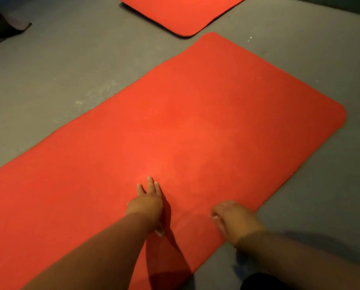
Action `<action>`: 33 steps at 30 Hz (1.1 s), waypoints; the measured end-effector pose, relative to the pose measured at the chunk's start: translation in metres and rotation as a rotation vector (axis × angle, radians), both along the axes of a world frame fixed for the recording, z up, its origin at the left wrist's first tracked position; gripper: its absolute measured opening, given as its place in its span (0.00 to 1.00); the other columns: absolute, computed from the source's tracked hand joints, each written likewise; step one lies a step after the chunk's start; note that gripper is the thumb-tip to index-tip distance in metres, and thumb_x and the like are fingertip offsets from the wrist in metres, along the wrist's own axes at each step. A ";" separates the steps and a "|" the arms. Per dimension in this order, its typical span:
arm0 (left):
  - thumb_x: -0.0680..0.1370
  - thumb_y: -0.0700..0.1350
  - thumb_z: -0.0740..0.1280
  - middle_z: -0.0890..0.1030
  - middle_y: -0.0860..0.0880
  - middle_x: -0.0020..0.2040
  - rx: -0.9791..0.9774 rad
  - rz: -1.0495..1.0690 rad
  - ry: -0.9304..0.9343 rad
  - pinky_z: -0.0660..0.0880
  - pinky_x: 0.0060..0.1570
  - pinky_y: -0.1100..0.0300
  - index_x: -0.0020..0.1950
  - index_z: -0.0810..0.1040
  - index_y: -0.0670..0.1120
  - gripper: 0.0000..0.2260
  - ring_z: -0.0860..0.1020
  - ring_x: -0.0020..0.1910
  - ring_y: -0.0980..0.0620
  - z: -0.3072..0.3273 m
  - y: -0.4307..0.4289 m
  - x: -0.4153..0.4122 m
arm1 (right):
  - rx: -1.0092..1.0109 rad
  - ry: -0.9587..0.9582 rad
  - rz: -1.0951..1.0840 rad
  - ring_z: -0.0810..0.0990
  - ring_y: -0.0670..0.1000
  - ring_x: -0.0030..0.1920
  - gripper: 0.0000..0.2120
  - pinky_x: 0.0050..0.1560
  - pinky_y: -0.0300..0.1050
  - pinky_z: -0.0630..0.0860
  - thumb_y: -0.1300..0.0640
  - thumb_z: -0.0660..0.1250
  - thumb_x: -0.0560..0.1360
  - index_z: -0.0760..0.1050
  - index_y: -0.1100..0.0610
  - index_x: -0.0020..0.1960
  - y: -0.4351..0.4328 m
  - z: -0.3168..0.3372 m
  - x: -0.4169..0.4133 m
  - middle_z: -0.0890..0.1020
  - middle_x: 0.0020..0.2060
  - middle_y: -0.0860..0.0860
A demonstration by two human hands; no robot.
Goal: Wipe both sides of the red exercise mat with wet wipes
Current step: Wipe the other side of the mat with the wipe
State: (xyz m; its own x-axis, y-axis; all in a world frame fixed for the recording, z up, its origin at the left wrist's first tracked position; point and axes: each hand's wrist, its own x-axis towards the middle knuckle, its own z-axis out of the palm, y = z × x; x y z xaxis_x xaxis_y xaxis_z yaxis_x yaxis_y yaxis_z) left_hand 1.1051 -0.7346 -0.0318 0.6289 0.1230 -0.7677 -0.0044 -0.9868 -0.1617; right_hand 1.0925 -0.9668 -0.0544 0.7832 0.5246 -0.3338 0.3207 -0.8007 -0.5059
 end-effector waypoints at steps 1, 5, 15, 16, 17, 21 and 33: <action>0.63 0.53 0.80 0.33 0.42 0.76 -0.011 0.007 0.001 0.65 0.68 0.42 0.76 0.35 0.39 0.62 0.43 0.76 0.35 -0.001 0.000 0.000 | 0.025 -0.072 -0.096 0.76 0.55 0.54 0.07 0.53 0.44 0.69 0.60 0.63 0.76 0.78 0.56 0.51 -0.017 -0.004 0.012 0.79 0.50 0.54; 0.62 0.55 0.80 0.33 0.43 0.77 -0.069 -0.001 -0.013 0.63 0.70 0.46 0.77 0.34 0.40 0.63 0.43 0.76 0.36 -0.003 0.009 -0.002 | -0.050 -0.249 -0.544 0.79 0.60 0.42 0.01 0.45 0.48 0.73 0.65 0.70 0.70 0.81 0.61 0.40 -0.083 -0.007 0.068 0.79 0.40 0.59; 0.63 0.60 0.77 0.30 0.43 0.75 -0.143 0.027 -0.118 0.60 0.64 0.29 0.75 0.34 0.61 0.59 0.36 0.76 0.37 -0.006 -0.012 0.004 | 0.131 -0.210 -0.185 0.78 0.52 0.37 0.05 0.40 0.40 0.75 0.62 0.67 0.64 0.79 0.54 0.35 -0.032 -0.024 0.013 0.78 0.35 0.51; 0.63 0.59 0.77 0.28 0.45 0.75 -0.151 -0.005 -0.114 0.61 0.64 0.29 0.75 0.34 0.62 0.58 0.36 0.75 0.37 -0.007 -0.011 0.005 | 0.077 -0.230 -0.366 0.78 0.55 0.40 0.06 0.43 0.43 0.74 0.65 0.66 0.68 0.80 0.56 0.37 -0.054 -0.022 0.032 0.79 0.38 0.54; 0.63 0.59 0.78 0.28 0.45 0.75 -0.159 -0.032 -0.100 0.62 0.64 0.30 0.74 0.33 0.64 0.58 0.37 0.76 0.37 -0.008 -0.010 0.009 | 0.015 -0.228 -0.526 0.78 0.57 0.41 0.06 0.45 0.46 0.73 0.66 0.66 0.69 0.80 0.58 0.38 -0.078 -0.019 0.049 0.79 0.39 0.56; 0.63 0.58 0.78 0.32 0.39 0.76 -0.130 -0.094 -0.044 0.66 0.67 0.39 0.75 0.32 0.60 0.60 0.42 0.74 0.30 -0.010 -0.018 0.020 | -0.136 -0.241 -0.618 0.77 0.60 0.43 0.03 0.45 0.47 0.71 0.64 0.66 0.72 0.79 0.60 0.41 -0.110 -0.008 0.065 0.78 0.42 0.58; 0.62 0.57 0.80 0.33 0.37 0.76 -0.105 -0.080 -0.049 0.66 0.65 0.40 0.75 0.32 0.60 0.62 0.42 0.74 0.29 -0.010 -0.022 0.021 | -0.090 -0.126 -0.439 0.77 0.57 0.47 0.06 0.50 0.48 0.73 0.63 0.63 0.72 0.79 0.57 0.44 -0.095 -0.015 0.043 0.76 0.44 0.54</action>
State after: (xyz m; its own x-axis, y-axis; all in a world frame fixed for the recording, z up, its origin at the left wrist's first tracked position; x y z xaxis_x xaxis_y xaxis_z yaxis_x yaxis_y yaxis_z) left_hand 1.1263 -0.7562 -0.0419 0.6704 -0.0083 -0.7419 -0.0784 -0.9951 -0.0597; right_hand 1.1352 -1.0614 -0.0691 0.9619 0.1081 -0.2510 -0.0037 -0.9133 -0.4073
